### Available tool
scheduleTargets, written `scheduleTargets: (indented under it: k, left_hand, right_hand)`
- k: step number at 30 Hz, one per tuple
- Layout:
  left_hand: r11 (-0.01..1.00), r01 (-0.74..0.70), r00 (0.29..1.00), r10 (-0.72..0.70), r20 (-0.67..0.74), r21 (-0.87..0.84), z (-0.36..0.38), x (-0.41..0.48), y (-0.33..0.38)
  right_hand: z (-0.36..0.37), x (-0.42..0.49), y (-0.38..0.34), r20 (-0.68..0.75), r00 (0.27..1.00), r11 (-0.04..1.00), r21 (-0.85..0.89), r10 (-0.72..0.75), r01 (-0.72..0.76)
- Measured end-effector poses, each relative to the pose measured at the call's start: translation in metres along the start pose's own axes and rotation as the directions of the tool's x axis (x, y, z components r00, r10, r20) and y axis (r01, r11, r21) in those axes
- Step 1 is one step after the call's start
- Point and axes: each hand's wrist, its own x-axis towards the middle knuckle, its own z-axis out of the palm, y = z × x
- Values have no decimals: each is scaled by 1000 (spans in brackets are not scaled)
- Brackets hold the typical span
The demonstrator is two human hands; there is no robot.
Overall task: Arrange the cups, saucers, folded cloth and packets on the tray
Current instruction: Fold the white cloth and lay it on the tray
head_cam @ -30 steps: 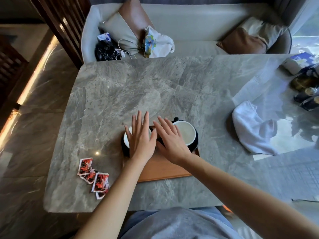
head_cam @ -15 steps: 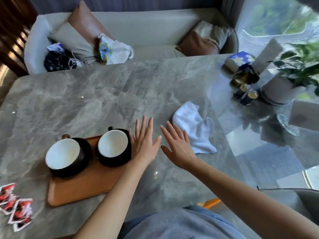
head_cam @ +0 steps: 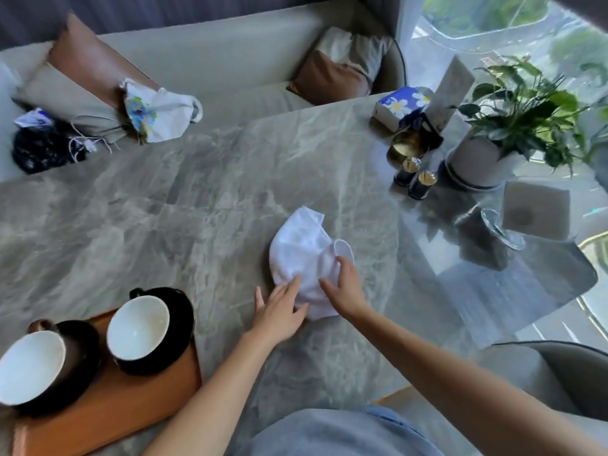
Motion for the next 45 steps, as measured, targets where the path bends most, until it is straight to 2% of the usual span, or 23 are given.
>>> scheduleTargets:
  k: [3, 5, 7, 9, 11, 14, 17, 21, 22, 24, 26, 28, 29, 31, 33, 35, 36, 37, 39, 40, 41, 43, 45]
  left_hand:
    - [999, 39, 997, -38, 65, -10, 4, 3, -8]
    - [998, 48, 998, -46, 52, -43, 2, 4, -12]
    - [990, 31, 998, -38, -48, -135, -3, 4, -13]
    - [970, -48, 985, 7, -171, -239, -9, 3, -11]
    - [967, -192, 957, 147, -252, -168, -15, 4, -12]
    - [936, -346, 918, 353, -182, 69, -18, 5, -16]
    - [948, -306, 945, 313, -96, 85, -17, -1, -30]
    - [958, -237, 969, 246, -37, 163, -17, -15, -52]
    - [957, -241, 966, 253, -57, 159, -17, -20, -55]
    - [953, -263, 951, 282, -125, 149, -21, -29, -59]
    - [948, -279, 932, 306, -195, 156, -30, -34, -60]
    - [957, -259, 920, 286, -267, 135, -45, -35, -58]
    - [962, -250, 910, 273, -312, 112, -54, -35, -57]
    - [967, -237, 883, 256, -394, 98, -75, -32, -56]
    - [972, -198, 884, 233, -405, 128, -97, -27, -58]
    - [985, -108, 900, 153, -407, 131, -121, -22, -61]
    - [992, -70, 885, 110, -453, 103, -135, -19, -62]
    - [996, -53, 840, 81, -536, 68, -150, -17, -62]
    - [995, -93, 671, 77, -737, 19, -185, -15, -56]
    - [991, -130, 595, 55, -802, -28, -202, -16, -51]
    - [980, -178, 549, 20, -836, -93, -219, -17, -47]
    - [924, -314, 524, -24, -851, -220, -247, -20, -40]
    - [838, -460, 535, -2, -845, -293, -264, -29, -33]
  right_hand:
    - [0, 17, 10, -37, 997, 997, -46, 64, -65]
    - [3, 24, 9, 41, 996, 991, -108, 80, -75]
    - [8, 25, 3, 144, 989, 995, -98, 20, -6]
    - [12, 20, -9, 240, 965, 986, -101, -108, 135]
    - [16, 13, -18, 404, 882, 950, -82, -243, 300]
    - [19, 4, -27, 569, 754, 903, -44, -329, 428]
    - [10, -1, -28, 652, 707, 894, -98, -275, 438]
    - [-10, -1, -29, 662, 729, 943, -98, -177, 318]
    - [-14, 0, -30, 672, 721, 949, -84, -171, 303]
    - [-21, -1, -33, 738, 660, 942, -105, -140, 318]
    - [-24, -3, -34, 810, 583, 909, -198, -60, 368]
    - [-28, 0, -36, 832, 555, 879, -257, -9, 401]
    - [-30, 5, -38, 819, 573, 880, -246, -36, 406]
    - [-40, 23, -46, 723, 675, 900, -186, -146, 394]
    - [-53, 45, -58, 525, 815, 925, -125, -245, 358]
    - [-67, 64, -74, 317, 891, 933, -47, -325, 357]
    - [-73, 71, -84, 235, 906, 932, -10, -351, 363]
    - [-80, 77, -94, 161, 915, 929, 21, -369, 370]
    - [-92, 87, -116, 11, 922, 916, 110, -388, 385]
    - [-98, 91, -128, -47, 925, 901, 212, -377, 378]
    - [-104, 94, -140, -83, 933, 867, 349, -350, 356]
    - [-118, 100, -159, -104, 949, 748, 593, -296, 298]
    - [-129, 103, -168, -90, 950, 668, 692, -298, 275]
